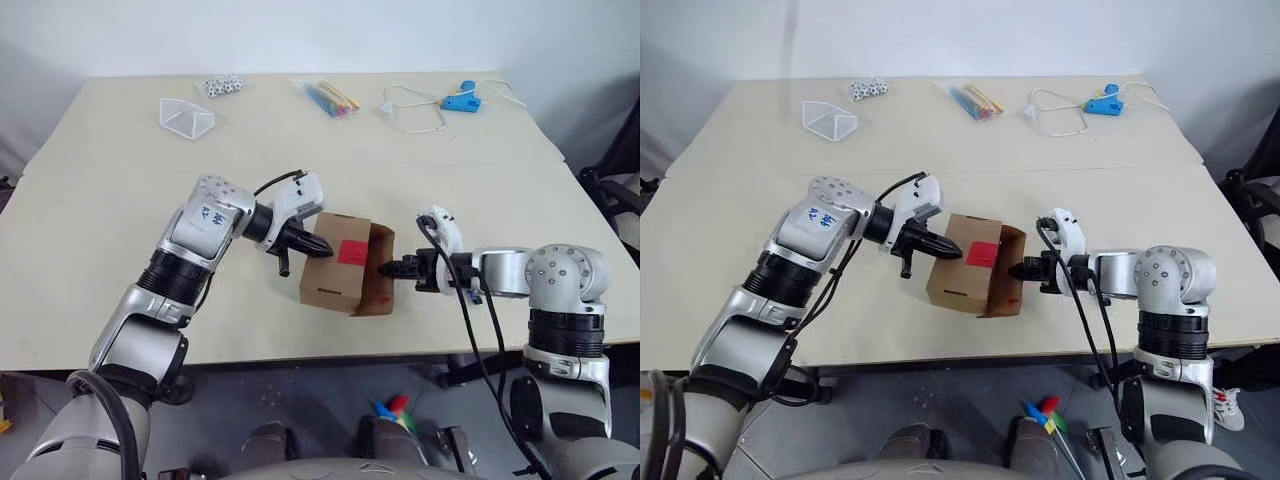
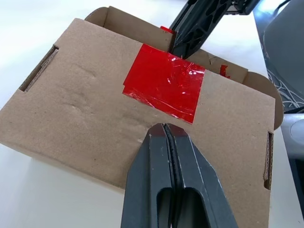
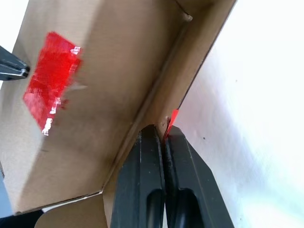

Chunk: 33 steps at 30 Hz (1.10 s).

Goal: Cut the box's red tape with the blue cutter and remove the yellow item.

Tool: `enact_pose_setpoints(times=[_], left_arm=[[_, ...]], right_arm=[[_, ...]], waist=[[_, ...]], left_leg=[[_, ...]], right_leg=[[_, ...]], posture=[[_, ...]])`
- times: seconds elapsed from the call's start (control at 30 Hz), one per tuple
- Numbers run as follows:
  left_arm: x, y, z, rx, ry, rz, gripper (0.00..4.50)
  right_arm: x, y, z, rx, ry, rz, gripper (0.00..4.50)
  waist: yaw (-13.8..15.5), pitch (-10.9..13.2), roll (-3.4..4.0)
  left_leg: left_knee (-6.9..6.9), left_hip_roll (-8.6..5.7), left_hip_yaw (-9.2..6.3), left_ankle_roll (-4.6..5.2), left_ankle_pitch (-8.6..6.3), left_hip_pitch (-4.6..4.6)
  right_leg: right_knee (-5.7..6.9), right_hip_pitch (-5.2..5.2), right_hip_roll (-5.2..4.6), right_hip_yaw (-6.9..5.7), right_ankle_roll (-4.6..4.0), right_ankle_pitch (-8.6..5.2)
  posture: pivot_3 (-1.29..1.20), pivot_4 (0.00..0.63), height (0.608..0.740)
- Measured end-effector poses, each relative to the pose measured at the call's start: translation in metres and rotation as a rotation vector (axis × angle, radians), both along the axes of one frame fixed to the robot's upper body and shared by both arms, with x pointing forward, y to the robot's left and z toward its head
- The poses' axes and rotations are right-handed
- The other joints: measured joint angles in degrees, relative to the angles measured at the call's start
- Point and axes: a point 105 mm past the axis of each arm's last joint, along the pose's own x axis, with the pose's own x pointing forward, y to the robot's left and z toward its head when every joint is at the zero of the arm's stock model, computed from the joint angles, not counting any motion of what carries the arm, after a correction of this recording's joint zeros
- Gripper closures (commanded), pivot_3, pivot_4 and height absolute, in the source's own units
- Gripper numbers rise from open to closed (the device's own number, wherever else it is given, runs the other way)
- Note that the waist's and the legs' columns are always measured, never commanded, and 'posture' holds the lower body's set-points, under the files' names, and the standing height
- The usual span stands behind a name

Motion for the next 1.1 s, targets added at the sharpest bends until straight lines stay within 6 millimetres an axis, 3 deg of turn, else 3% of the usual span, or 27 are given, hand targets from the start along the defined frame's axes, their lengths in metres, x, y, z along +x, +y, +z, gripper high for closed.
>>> enact_pose_setpoints(times=[0.17,0.57,0.67,0.77,0.97,1.1], left_arm=[[0.002,-0.003,0.001,-0.017,-0.023,0.001,4.50],[0.012,0.006,0.002,-0.065,-0.052,0.083,4.50],[0.016,0.013,-0.007,-0.060,-0.038,0.136,4.50],[0.018,0.024,-0.040,0.000,0.047,0.214,4.50],[0.020,0.028,-0.042,-0.008,0.055,0.241,4.50],[0.027,0.056,-0.035,-0.015,0.066,0.323,4.50]], right_arm=[[0.001,-0.004,0.011,-0.054,-0.051,-0.030,4.49],[0.000,-0.006,0.072,-0.176,-0.236,-0.047,4.49],[-0.005,-0.001,0.085,-0.187,-0.269,-0.025,4.49],[-0.010,0.001,0.095,-0.206,-0.301,-0.016,4.49],[-0.015,0.013,0.095,-0.218,-0.287,-0.008,4.49],[-0.017,0.017,0.084,-0.247,-0.235,0.011,4.49]], waist=[[0.46,0.01,0.00],[0.94,0.00,0.00],[0.98,0.00,0.01],[0.84,0.01,0.00],[0.63,0.07,-0.10],[-0.28,0.08,-0.12]], left_leg=[[0.00,-0.03,0.02,0.02,0.00,-0.04],[0.00,0.04,-0.01,0.07,0.01,-0.05],[-0.02,0.04,-0.06,0.15,0.01,-0.07],[-0.04,0.03,-0.03,0.22,-0.01,-0.21],[-0.08,0.02,0.06,0.22,-0.01,-0.37],[-0.07,0.03,0.06,0.21,-0.01,-0.55]], right_leg=[[-0.05,-0.01,0.00,-0.01,0.00,0.00],[-0.14,0.10,-0.06,-0.11,0.00,0.00],[-0.33,0.13,-0.10,-0.08,0.00,0.00],[-0.49,0.06,-0.10,-0.12,0.02,0.01],[-0.55,-0.04,-0.08,-0.29,0.10,0.07],[-0.55,-0.21,-0.04,-0.31,0.10,0.07]], posture=[[0.00,0.150,0.740],[0.00,0.150,0.740],[0.00,0.150,0.740],[0.00,0.150,0.740],[0.00,0.150,0.740],[0.00,0.150,0.740]])
